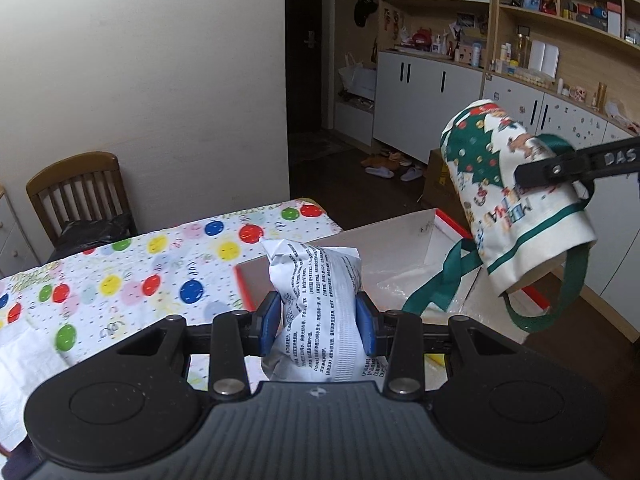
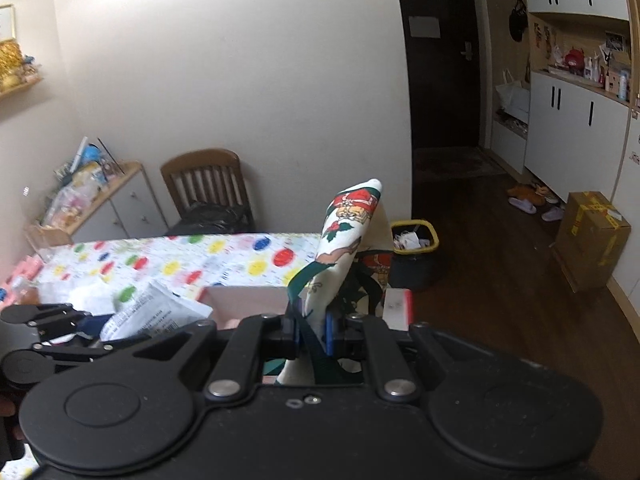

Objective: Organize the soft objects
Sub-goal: 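Carry the snack packet and cloth bag with both tools over the red box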

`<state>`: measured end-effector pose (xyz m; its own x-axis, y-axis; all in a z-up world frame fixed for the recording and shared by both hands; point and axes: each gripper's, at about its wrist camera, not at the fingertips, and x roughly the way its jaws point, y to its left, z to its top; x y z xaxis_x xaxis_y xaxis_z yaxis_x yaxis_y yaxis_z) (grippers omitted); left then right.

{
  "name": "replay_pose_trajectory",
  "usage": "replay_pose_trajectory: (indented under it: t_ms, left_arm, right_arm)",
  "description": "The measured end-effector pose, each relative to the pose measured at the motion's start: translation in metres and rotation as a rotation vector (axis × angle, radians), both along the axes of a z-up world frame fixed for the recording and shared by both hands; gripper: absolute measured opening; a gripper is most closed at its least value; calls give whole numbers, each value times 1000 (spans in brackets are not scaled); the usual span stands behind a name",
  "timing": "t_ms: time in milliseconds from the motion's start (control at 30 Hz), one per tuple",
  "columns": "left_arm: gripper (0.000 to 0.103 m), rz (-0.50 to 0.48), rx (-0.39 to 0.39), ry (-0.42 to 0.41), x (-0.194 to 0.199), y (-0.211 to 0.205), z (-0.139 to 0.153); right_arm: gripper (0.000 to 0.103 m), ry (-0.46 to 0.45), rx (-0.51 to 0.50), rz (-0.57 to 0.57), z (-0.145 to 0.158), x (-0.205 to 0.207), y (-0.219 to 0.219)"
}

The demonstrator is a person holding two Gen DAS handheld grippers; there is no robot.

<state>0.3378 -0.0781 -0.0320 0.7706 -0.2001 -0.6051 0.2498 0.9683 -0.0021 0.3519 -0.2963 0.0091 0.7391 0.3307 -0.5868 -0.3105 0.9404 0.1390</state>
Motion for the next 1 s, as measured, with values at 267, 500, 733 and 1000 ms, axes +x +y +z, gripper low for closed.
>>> replay_pose_trajectory:
  t_ms: [267,500,733,1000]
  left_arm:
    - [39,31,-3,46,27,-26,-21]
    - [39,72,-43,89,46,-30,-35]
    - [39,63,-46,132,52,-41,-51]
    - [39,53,-42,188,52,-48,-67]
  right_arm:
    - [10,87,-38,21,-43,34,2]
    - [10,169,-101,73,-74,40,19]
    - [10,212,-103,92,-92,42,22]
    - [12,243,-69,92,-104,49,26]
